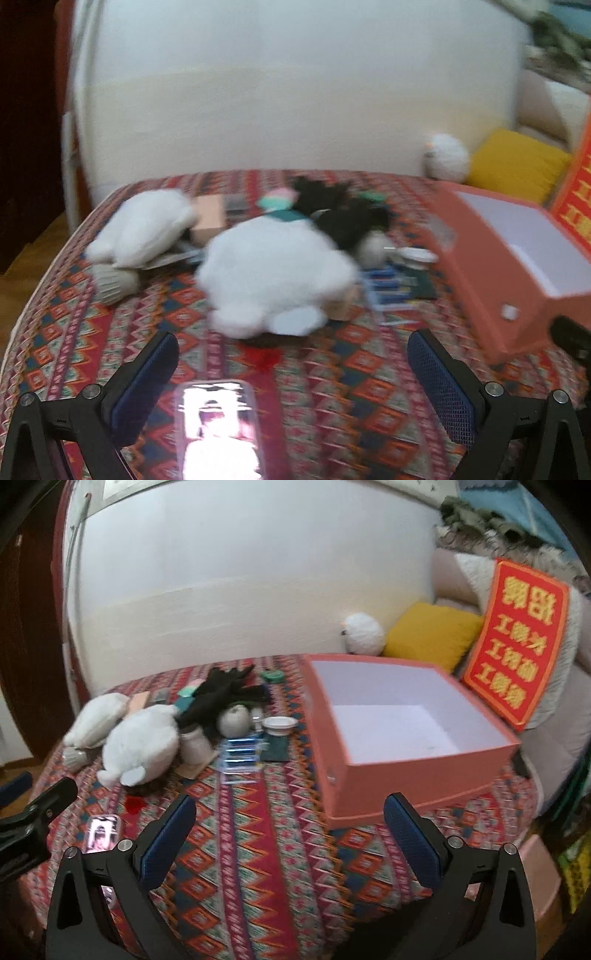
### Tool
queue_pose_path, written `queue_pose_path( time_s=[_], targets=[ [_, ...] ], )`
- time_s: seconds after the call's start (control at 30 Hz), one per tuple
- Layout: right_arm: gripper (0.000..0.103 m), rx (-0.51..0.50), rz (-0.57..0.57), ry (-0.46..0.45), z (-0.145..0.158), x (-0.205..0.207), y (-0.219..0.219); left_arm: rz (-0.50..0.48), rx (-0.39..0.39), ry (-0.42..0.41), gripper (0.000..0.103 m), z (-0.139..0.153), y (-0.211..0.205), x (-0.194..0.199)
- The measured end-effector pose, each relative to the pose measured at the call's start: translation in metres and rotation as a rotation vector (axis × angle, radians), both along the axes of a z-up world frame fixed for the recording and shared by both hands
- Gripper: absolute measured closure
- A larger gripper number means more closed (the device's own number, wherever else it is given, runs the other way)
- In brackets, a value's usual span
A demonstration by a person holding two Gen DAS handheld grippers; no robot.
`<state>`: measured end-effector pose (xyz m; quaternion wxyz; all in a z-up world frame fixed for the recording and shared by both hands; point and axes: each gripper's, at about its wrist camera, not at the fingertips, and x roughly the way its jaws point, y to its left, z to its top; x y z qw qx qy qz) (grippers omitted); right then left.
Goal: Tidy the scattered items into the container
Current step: 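Grasp the black gloves with the right gripper while the left grasps the white plush toy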
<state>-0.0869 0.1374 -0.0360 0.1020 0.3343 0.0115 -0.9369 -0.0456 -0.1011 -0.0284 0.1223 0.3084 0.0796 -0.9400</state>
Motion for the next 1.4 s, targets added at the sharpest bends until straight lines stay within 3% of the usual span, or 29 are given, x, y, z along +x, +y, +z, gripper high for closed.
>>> queue_pose_path(
  time_s=[0.13, 0.23, 0.47, 0.57, 0.67, 0.77, 0.8, 0.83, 0.87, 0.9, 1.13, 1.3, 1.4],
  targets=[
    [0.000, -0.131, 0.082, -0.096, -0.012, -0.052, -0.021, 0.070, 0.029, -0.053, 0.001, -0.018, -0.034, -0.023],
    [0.000, -0.291, 0.116, -0.189, -0.021, -0.105, -0.037, 0.077, 0.013, -0.094, 0.001, -0.036, -0.042, -0.045],
    [0.010, -0.682, 0.114, -0.502, -0.079, -0.230, -0.073, -0.023, -0.166, -0.167, 0.001, -0.073, -0.003, -0.091],
    [0.011, -0.756, 0.091, -0.561, -0.101, -0.263, -0.086, -0.026, -0.269, -0.173, 0.001, -0.080, 0.005, -0.107],
    [0.017, -0.817, 0.099, -0.616, -0.120, -0.289, -0.103, -0.013, -0.310, -0.173, 0.001, -0.085, 0.002, -0.127],
    [0.036, -0.838, 0.131, -0.662, -0.131, -0.301, -0.115, -0.037, -0.316, -0.171, 0.000, -0.088, 0.000, -0.141],
    [0.050, -0.845, 0.142, -0.678, -0.134, -0.305, -0.119, -0.043, -0.331, -0.176, 0.000, -0.091, 0.001, -0.145],
    [0.073, -0.852, 0.152, -0.694, -0.138, -0.309, -0.123, -0.039, -0.376, -0.185, 0.000, -0.095, 0.004, -0.148],
    [0.086, -0.857, 0.161, -0.705, -0.141, -0.312, -0.127, -0.033, -0.424, -0.195, 0.000, -0.099, 0.007, -0.152],
    [0.091, -0.853, 0.167, -0.696, -0.140, -0.312, -0.127, -0.028, -0.471, -0.204, 0.000, -0.103, 0.011, -0.155],
    [0.092, -0.787, 0.263, -0.566, -0.100, -0.291, -0.116, -0.019, -0.691, -0.217, 0.000, -0.118, 0.026, -0.169],
    [0.092, -0.745, 0.373, -0.498, -0.054, -0.275, -0.099, -0.064, -0.827, -0.246, 0.000, -0.125, 0.026, -0.174],
    [0.090, -0.718, 0.419, -0.453, -0.038, -0.267, -0.093, -0.084, -0.968, -0.276, 0.000, -0.140, 0.022, -0.188]
  ],
)
